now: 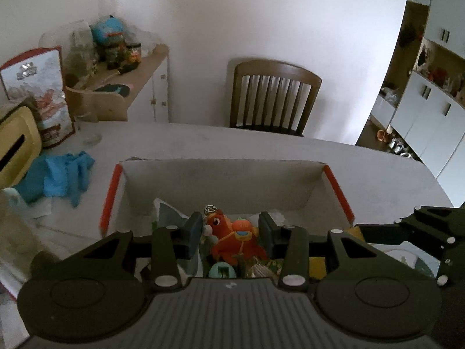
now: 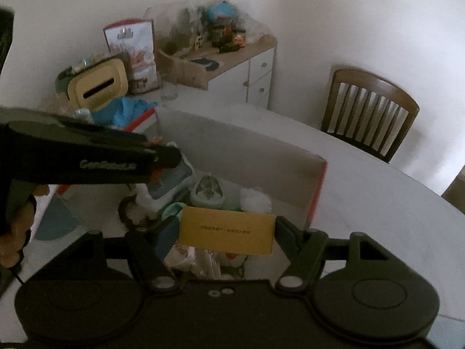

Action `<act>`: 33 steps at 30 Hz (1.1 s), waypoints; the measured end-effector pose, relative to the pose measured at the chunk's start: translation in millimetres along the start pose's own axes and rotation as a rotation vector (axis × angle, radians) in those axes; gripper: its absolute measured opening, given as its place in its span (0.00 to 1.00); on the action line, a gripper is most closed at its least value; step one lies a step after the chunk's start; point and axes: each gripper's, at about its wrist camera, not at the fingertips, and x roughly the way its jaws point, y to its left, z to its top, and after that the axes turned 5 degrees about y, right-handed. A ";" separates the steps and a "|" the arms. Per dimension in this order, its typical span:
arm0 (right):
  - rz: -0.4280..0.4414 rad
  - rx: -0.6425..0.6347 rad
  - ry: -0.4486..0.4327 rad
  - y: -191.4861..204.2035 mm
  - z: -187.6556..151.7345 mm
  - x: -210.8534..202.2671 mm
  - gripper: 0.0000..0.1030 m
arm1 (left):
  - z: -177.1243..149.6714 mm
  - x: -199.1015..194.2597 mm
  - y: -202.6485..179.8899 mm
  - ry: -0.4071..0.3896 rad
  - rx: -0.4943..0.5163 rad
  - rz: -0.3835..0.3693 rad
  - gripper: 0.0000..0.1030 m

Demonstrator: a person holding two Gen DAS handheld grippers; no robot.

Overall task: Organize objects
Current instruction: 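Carry the yellow box with right gripper while left carries the keychain into the box, then open right gripper releasing the yellow box while left releases the keychain into the box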

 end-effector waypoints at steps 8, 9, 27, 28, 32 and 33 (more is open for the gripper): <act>0.002 -0.052 0.059 6.0 6.2 37.6 0.68 | 3.8 42.4 2.0 0.072 0.014 0.012 0.40; 0.005 -0.052 0.071 6.0 6.9 42.4 0.68 | 3.3 46.9 1.9 0.084 0.018 0.012 0.40; 0.000 -0.109 0.119 11.6 7.9 70.2 0.69 | -7.5 79.5 5.8 0.208 0.039 0.007 0.41; 0.000 -0.109 0.120 11.2 7.8 70.3 0.69 | -7.8 80.3 5.7 0.216 0.040 0.007 0.41; -0.001 -0.111 0.116 11.8 7.2 68.3 0.69 | -9.1 80.0 3.7 0.228 0.050 0.014 0.41; -0.001 -0.111 0.116 12.1 7.4 67.3 0.69 | -9.6 79.6 3.8 0.228 0.052 0.017 0.42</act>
